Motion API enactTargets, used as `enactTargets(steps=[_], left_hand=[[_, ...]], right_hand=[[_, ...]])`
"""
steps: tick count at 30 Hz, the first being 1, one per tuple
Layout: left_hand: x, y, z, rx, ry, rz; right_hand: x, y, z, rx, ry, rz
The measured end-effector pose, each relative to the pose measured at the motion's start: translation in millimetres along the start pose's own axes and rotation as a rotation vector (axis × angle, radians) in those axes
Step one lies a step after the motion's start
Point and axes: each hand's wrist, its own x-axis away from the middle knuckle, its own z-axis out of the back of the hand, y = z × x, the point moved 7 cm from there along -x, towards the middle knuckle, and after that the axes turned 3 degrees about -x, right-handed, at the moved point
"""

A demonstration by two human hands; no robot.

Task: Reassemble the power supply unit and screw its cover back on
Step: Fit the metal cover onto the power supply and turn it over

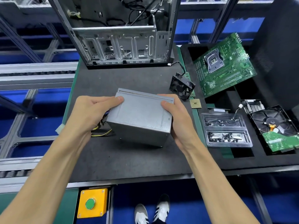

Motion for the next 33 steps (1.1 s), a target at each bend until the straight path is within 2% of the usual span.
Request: enactTargets(steps=[10, 14, 16, 20, 23, 27, 30, 33], left_hand=[[3, 0, 1, 0.038, 0.199, -0.065], [4, -1, -3, -0.112, 0.235, -0.195], [-2, -5, -9, -0.152, 0.099, -0.199], [-10, -12, -20, -0.464, -0.384, -0.262], [-12, -9, -21, -0.520, -0.577, -0.308], [-14, -1, -21, -0.457, -0.523, -0.393], [-9, -1, -19, -0.428, -0.435, -0.438], [-6, -1, -18, -0.447, -0.386, -0.458]], right_hand=[[0, -5, -2, 0.049, 0.031, 0.104], [1, -6, -2, 0.060, 0.032, 0.121], [1, -6, -3, 0.063, 0.025, 0.119], [0, -8, -2, 0.090, -0.011, 0.114], [-3, -11, 0, 0.112, -0.048, 0.110], [-4, -14, 4, 0.189, -0.111, 0.105], [3, -18, 2, 0.205, -0.254, 0.136], [7, -16, 2, 0.427, -0.341, 0.144]])
